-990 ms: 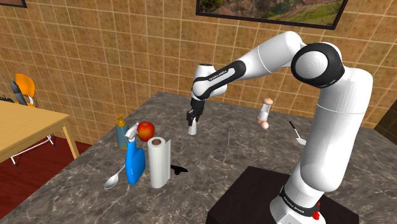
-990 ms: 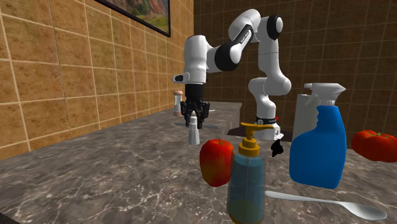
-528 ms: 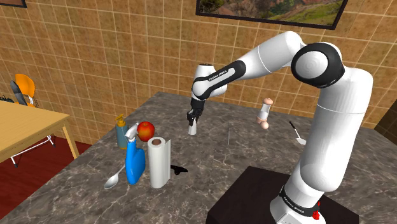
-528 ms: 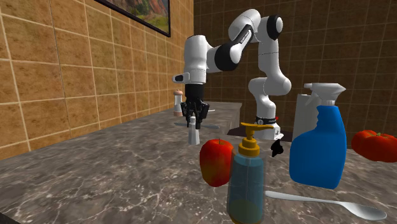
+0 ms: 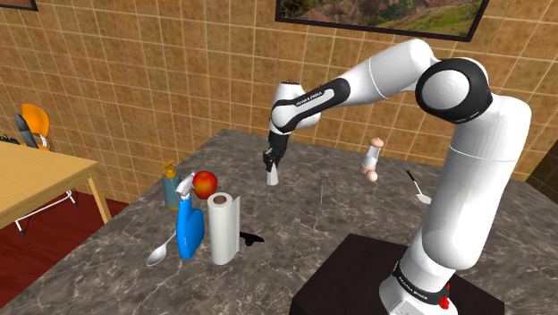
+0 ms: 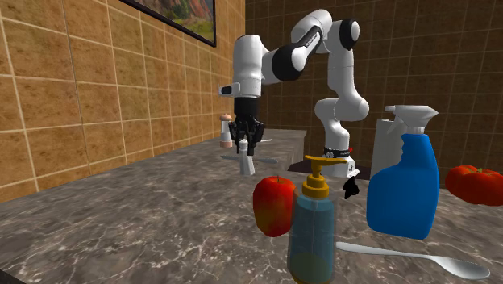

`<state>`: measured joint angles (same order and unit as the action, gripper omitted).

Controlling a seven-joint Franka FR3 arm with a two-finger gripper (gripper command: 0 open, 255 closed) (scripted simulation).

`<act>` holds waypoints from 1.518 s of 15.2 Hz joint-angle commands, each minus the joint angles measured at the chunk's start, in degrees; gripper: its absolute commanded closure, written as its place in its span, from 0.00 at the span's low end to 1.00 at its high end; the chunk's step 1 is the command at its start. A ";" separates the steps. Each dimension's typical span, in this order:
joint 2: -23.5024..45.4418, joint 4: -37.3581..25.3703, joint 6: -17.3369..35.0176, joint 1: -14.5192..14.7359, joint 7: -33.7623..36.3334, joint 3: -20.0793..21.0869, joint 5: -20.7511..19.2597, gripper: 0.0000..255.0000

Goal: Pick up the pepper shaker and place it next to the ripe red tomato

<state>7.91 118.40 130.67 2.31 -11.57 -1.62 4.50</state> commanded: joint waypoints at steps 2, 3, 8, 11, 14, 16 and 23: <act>-1.14 -0.96 -2.11 0.02 0.23 -0.02 -0.18 1.00; -1.49 -1.33 -2.82 0.02 0.29 -0.03 -0.23 1.00; -3.04 -3.39 -6.43 0.02 0.59 -0.07 -0.47 1.00; -3.84 -4.78 -8.61 0.01 0.76 -0.09 -0.59 1.00; -4.53 -6.28 -10.80 0.00 0.92 -0.11 -0.70 1.00; -4.94 -7.34 -12.27 0.00 1.02 -0.12 -0.76 1.00; -6.00 -11.48 -17.46 -0.02 1.34 -0.14 -0.95 1.00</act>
<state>2.03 107.42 113.85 2.27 -10.32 -1.78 3.57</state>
